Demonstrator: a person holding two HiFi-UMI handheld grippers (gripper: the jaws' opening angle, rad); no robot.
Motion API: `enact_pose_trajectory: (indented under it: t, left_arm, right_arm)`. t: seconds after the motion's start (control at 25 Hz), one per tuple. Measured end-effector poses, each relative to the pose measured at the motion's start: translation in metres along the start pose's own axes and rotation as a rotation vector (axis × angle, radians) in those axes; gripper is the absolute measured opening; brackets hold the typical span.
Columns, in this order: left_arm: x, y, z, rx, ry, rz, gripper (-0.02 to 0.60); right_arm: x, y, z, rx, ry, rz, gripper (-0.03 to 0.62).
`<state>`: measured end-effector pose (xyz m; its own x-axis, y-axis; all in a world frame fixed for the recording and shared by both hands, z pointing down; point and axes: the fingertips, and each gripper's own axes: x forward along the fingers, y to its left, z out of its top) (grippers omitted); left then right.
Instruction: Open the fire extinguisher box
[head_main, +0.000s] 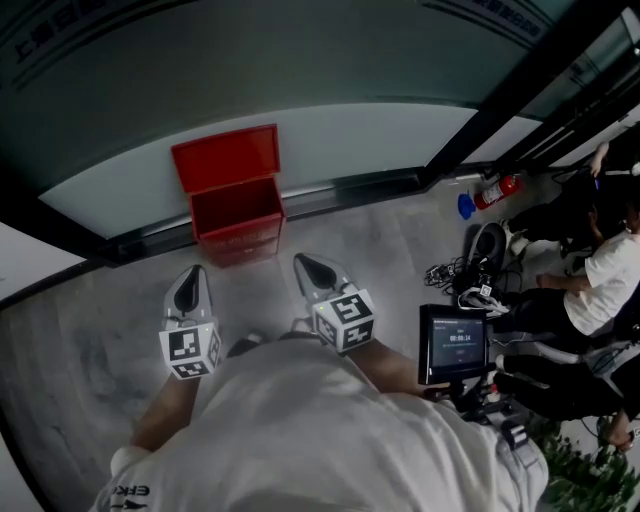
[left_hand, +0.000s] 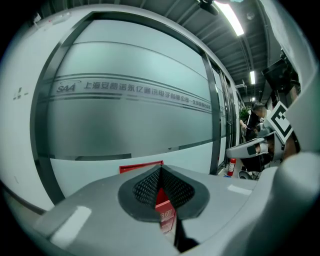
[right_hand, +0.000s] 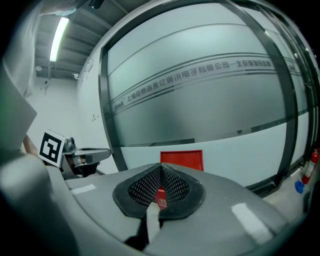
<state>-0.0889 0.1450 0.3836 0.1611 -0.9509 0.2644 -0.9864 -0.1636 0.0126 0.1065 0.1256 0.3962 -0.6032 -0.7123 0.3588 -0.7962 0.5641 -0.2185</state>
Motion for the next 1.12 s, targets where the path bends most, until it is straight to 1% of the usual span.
enact_pose_trajectory:
  t: [0.24, 1.12]
  left_arm:
    - [-0.002, 0.003, -0.005, -0.014, 0.002, 0.014, 0.002]
    - [-0.003, 0.013, -0.011, -0.022, 0.021, 0.011, 0.002]
  right_arm:
    - [0.003, 0.006, -0.003, -0.006, 0.009, 0.011, 0.012]
    - [0.016, 0.018, -0.006, -0.013, 0.027, 0.036, 0.011]
